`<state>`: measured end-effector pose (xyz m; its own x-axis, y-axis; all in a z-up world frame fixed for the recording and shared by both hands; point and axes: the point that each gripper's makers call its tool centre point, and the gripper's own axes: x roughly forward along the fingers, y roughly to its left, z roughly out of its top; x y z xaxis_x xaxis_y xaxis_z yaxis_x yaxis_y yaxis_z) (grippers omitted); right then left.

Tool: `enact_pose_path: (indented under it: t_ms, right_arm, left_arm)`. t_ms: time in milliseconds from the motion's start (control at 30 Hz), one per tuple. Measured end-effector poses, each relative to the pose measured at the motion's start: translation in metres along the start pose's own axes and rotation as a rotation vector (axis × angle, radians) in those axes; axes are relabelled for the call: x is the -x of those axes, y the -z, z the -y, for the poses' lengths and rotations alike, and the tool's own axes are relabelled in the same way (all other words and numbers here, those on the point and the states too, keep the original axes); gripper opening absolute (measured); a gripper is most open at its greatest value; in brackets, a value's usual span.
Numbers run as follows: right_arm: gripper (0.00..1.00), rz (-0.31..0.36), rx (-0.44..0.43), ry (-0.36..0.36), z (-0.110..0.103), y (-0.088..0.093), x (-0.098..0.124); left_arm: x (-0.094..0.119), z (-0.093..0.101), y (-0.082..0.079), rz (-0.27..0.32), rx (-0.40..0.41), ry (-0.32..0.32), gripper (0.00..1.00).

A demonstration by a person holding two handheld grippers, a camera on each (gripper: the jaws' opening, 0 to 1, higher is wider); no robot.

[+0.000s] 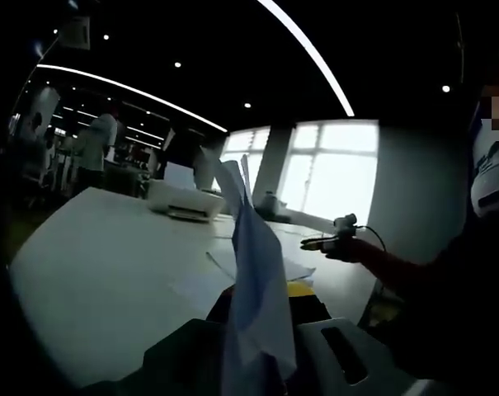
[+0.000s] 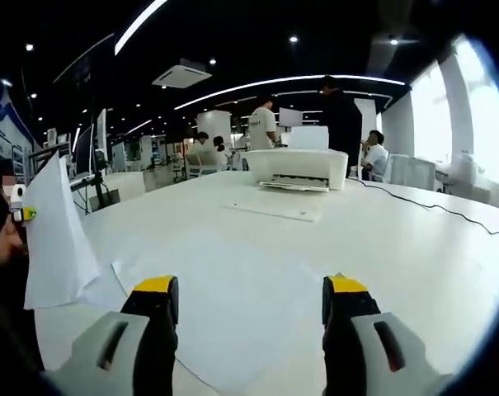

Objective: Organize the stack of printing papers by aligning and flattening the scattered papers on the table

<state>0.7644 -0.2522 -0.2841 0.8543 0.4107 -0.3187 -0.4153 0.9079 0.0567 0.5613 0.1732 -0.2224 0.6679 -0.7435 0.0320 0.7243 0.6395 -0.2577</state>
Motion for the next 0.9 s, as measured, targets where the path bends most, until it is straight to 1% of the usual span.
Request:
enact_pose_path:
  t_ms: [400,900]
  right_arm:
    - [0.65,-0.009,0.003,-0.003,0.0,-0.001,-0.008]
    - [0.63,-0.026,-0.012,0.001,0.008,0.004,-0.019]
  left_arm:
    - [0.002,-0.001,0.001,0.001,0.003,-0.003,0.06]
    - [0.002,-0.003,0.002,0.0,0.008,-0.005,0.06]
